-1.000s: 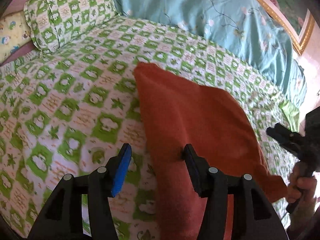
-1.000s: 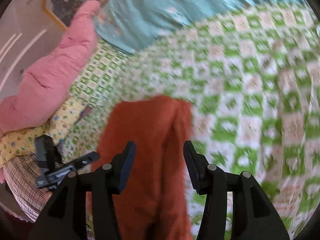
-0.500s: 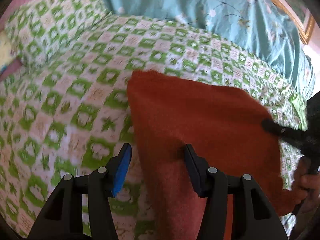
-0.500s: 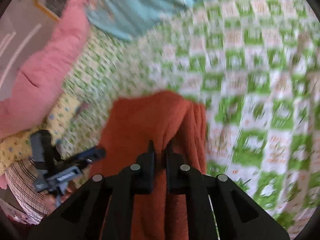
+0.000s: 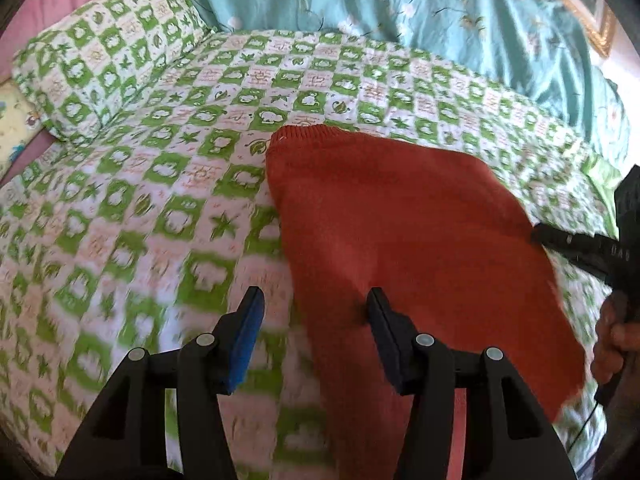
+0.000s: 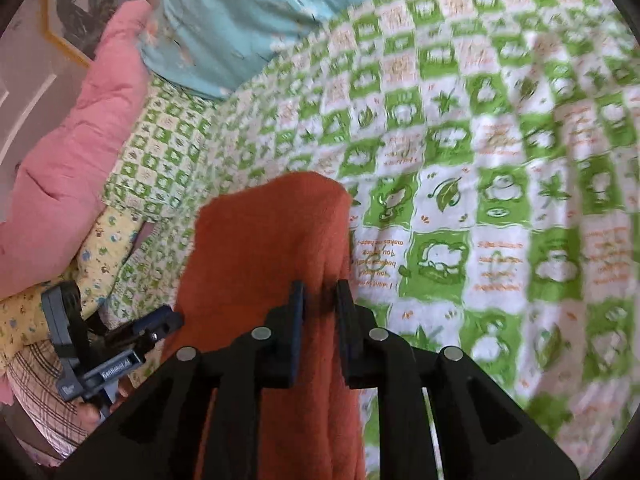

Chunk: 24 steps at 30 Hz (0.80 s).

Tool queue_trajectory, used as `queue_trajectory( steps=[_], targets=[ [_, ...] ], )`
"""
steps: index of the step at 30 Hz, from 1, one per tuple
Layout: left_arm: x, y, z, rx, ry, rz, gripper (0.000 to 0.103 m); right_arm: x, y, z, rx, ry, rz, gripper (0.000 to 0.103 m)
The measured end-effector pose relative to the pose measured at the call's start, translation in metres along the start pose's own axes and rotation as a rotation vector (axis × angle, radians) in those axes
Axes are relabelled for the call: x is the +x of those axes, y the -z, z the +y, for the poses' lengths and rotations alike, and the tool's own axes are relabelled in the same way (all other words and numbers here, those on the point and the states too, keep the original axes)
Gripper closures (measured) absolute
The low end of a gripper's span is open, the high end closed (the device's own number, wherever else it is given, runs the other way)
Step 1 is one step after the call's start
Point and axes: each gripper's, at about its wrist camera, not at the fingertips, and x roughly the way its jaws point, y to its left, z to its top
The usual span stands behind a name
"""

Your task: Fold small clothes

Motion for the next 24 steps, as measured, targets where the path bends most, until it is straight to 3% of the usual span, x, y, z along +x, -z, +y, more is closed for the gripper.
queue_trajectory(
  steps=[4, 9, 12, 15, 20, 24],
  targets=[
    [-0.038, 0.035, 0.001, 0.006, 0.049, -0.032, 0.049, -0.037, 0.024, 0.008, -0.019, -0.004, -0.050, 0.082],
    [-0.076, 0.095, 0.002, 0.015, 0.098, -0.059, 0.040, -0.069, 0.068, 0.004, 0.008, 0.001, -0.080, 0.056],
    [-0.085, 0.124, -0.004, 0.063, 0.103, -0.062, 0.040, -0.085, 0.099, -0.007, 0.054, 0.000, -0.115, 0.055],
    [-0.079, 0.146, -0.017, 0.124, 0.058, -0.060, 0.040, -0.091, 0.117, -0.016, 0.093, -0.010, -0.139, 0.055],
    [-0.058, 0.153, -0.032, 0.183, 0.013, -0.052, 0.040, -0.086, 0.131, -0.021, 0.117, -0.026, -0.114, 0.055],
    [-0.054, 0.148, -0.029, 0.142, 0.004, -0.061, 0.040, -0.077, 0.135, -0.014, 0.101, -0.036, -0.107, 0.055]
  ],
)
